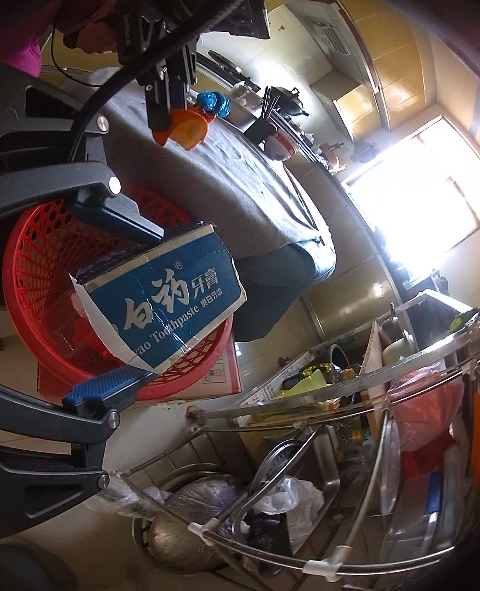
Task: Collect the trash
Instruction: 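Open both grippers over the red basket to drop the orange and toothpaste box, then swing both grippers back over the table toward the remaining items, then close the left gripper on the blue-and-white milk carton, then grasp the blue plastic bag with the right gripper while the left lifts the milk carton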
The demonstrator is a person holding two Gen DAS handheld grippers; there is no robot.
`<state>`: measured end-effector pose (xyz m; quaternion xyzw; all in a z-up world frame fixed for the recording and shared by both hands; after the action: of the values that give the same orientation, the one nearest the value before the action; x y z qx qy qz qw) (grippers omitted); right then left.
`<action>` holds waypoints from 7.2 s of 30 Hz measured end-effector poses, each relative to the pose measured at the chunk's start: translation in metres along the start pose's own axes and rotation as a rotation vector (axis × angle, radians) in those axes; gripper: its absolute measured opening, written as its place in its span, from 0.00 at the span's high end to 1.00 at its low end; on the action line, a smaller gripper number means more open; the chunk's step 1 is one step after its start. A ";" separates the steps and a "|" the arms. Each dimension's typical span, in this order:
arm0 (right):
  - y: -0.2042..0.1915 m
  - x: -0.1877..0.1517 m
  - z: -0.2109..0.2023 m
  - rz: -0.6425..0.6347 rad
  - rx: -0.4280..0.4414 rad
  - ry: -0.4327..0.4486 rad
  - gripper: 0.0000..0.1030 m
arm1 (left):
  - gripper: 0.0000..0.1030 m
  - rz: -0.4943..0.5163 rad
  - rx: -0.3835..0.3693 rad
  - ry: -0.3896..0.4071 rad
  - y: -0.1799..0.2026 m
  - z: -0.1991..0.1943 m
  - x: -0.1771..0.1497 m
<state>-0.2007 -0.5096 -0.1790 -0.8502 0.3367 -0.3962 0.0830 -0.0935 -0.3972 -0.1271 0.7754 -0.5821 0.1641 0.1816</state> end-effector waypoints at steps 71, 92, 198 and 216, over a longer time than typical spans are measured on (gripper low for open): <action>-0.385 -0.028 0.153 -0.462 0.409 -0.259 0.30 | 0.37 -0.850 0.503 0.185 -0.308 -0.175 -0.282; -0.359 -0.041 0.145 -0.395 0.389 -0.271 0.30 | 0.30 -1.194 0.180 0.213 -0.353 -0.149 -0.237; -0.360 -0.003 0.197 -0.306 0.505 -0.188 0.30 | 0.27 -1.473 0.122 0.013 -0.422 -0.095 -0.222; -0.361 -0.006 0.207 -0.300 0.454 -0.244 0.40 | 0.29 -1.299 -0.024 0.078 -0.383 -0.134 -0.264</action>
<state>0.1307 -0.2576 -0.1745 -0.8915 0.0975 -0.3640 0.2513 0.1984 -0.0131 -0.1672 0.9609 0.0107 0.0423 0.2734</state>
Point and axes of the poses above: each gripper's, at about its wrist camera, not at the fingertips, and z roughly the way its jaws point, y to its right, x to its top, the point moved 7 cm from there along z, roughly the way its jaws point, and after that the axes turned 1 degree about -y, right-handed, at the moved point
